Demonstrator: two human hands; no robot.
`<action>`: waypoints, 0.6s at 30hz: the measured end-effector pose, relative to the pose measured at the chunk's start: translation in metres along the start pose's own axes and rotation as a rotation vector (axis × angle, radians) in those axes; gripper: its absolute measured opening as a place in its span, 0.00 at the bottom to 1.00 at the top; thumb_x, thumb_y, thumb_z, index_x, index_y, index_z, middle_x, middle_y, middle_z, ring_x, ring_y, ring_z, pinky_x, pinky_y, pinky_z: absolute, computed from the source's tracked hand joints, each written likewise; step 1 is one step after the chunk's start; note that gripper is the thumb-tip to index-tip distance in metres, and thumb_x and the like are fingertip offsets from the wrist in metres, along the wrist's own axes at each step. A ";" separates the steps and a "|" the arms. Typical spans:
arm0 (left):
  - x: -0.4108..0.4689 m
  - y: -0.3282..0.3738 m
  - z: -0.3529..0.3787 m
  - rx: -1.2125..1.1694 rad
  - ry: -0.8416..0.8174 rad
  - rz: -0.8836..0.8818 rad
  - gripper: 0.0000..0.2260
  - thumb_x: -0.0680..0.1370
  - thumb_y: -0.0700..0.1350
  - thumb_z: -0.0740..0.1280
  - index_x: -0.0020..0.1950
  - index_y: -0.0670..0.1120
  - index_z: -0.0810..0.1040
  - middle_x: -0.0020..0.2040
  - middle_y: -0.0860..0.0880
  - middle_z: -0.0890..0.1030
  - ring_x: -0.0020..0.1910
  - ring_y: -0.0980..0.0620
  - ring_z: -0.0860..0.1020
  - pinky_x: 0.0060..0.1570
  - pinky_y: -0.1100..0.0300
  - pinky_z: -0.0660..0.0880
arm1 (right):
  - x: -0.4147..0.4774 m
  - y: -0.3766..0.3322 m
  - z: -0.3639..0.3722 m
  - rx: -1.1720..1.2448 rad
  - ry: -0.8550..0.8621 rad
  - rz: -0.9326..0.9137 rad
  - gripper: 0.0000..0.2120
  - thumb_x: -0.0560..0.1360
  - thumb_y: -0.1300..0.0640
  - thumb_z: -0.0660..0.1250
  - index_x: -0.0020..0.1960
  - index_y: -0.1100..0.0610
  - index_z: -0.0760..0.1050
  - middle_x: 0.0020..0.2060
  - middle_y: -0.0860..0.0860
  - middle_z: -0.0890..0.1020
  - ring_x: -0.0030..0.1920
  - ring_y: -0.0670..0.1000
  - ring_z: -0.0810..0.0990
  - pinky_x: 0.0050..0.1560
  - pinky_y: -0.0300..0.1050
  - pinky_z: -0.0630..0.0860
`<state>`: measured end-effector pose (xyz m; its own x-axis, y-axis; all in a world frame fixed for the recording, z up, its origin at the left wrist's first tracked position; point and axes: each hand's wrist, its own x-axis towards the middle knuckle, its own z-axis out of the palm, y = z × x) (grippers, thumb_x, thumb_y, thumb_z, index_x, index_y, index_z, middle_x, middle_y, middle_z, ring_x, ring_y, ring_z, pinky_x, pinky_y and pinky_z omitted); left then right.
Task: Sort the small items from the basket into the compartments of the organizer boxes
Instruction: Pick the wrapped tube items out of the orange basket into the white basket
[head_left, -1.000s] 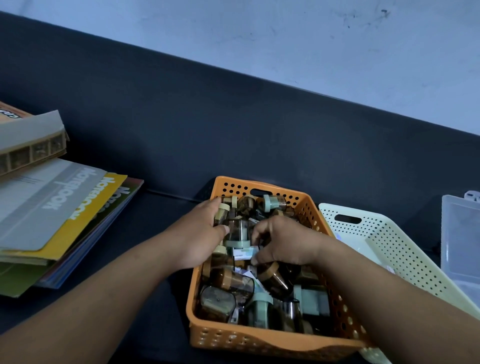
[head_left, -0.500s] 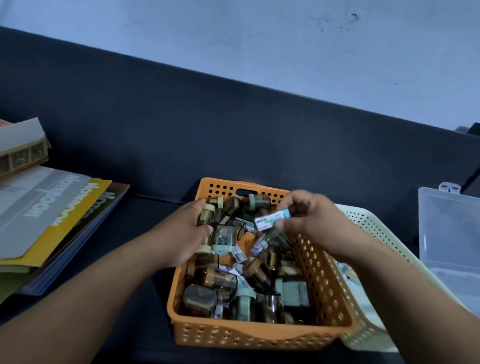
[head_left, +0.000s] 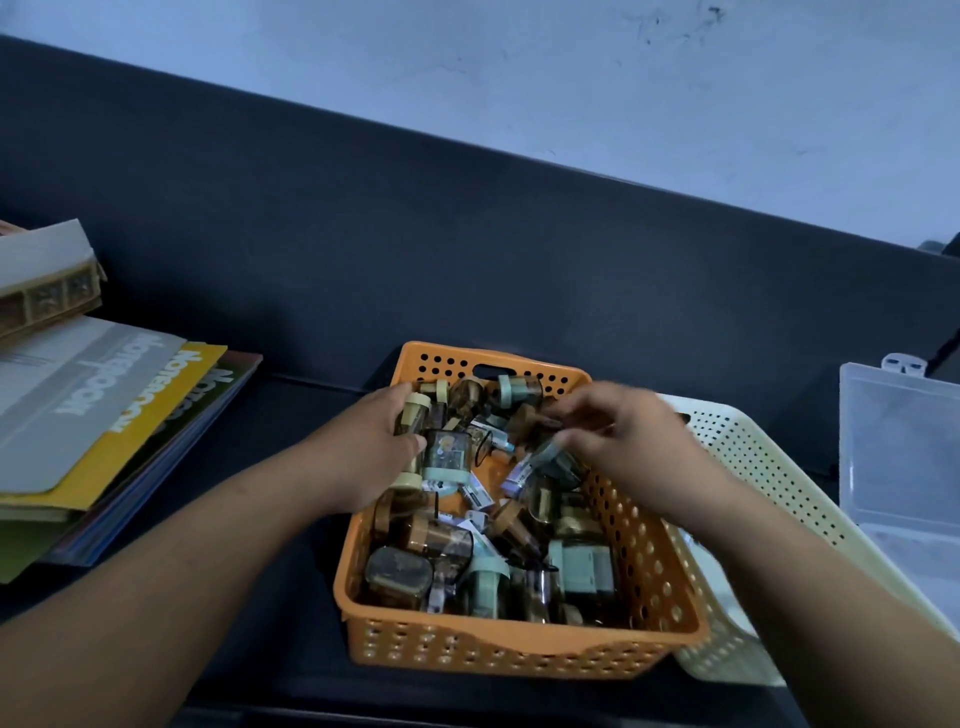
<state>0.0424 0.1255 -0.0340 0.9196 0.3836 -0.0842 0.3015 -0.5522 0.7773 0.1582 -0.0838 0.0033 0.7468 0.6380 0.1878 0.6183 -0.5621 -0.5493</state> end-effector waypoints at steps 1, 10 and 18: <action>0.000 0.000 0.000 0.001 -0.002 0.000 0.30 0.81 0.47 0.61 0.79 0.51 0.49 0.78 0.53 0.53 0.76 0.52 0.53 0.74 0.55 0.54 | 0.002 -0.009 0.009 -0.014 -0.126 -0.030 0.08 0.74 0.55 0.72 0.52 0.47 0.79 0.45 0.42 0.80 0.44 0.41 0.79 0.45 0.31 0.73; -0.001 -0.001 0.000 0.016 0.001 0.020 0.29 0.81 0.47 0.60 0.79 0.51 0.48 0.79 0.54 0.52 0.76 0.53 0.52 0.71 0.58 0.52 | 0.033 -0.043 0.040 -0.252 -0.832 -0.009 0.18 0.74 0.56 0.71 0.62 0.44 0.77 0.51 0.41 0.79 0.48 0.42 0.77 0.57 0.43 0.72; -0.001 -0.004 -0.001 0.035 -0.014 0.033 0.29 0.82 0.49 0.59 0.79 0.52 0.46 0.79 0.55 0.49 0.77 0.54 0.49 0.72 0.58 0.49 | 0.035 -0.051 0.043 -0.353 -0.975 -0.014 0.26 0.72 0.53 0.72 0.69 0.45 0.71 0.46 0.40 0.74 0.42 0.39 0.72 0.65 0.48 0.70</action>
<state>0.0405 0.1280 -0.0368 0.9327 0.3542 -0.0680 0.2793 -0.5901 0.7575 0.1423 -0.0108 0.0027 0.3137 0.7066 -0.6342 0.7793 -0.5732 -0.2532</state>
